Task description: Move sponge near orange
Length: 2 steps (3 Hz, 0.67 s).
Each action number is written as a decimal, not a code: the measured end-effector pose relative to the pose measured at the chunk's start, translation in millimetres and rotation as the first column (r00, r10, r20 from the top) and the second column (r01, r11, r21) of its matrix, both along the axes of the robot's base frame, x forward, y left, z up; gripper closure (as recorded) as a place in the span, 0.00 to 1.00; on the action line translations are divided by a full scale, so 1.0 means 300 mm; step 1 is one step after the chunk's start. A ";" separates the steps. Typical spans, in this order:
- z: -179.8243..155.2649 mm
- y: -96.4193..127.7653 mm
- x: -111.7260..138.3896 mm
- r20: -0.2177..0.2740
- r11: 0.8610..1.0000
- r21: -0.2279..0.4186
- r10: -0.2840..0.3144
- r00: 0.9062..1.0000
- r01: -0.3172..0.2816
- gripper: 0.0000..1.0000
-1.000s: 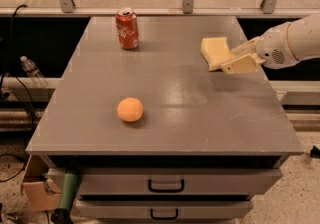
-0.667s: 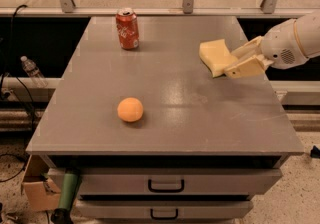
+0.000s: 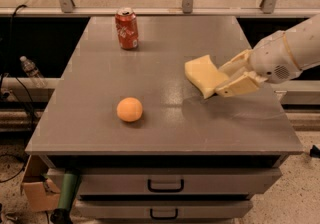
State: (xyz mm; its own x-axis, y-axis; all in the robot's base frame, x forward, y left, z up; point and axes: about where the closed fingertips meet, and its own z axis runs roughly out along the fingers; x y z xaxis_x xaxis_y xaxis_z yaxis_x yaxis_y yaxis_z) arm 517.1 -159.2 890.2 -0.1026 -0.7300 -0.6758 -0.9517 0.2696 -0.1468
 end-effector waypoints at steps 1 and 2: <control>-0.037 0.099 -0.007 0.024 1.000 -0.008 0.016 1.000 -0.016 1.00; -0.072 0.182 -0.001 0.027 0.999 -0.018 0.051 0.998 -0.051 1.00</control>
Offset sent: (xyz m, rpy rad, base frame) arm 0.0035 0.0819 -0.0363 -0.0270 -0.0295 0.0891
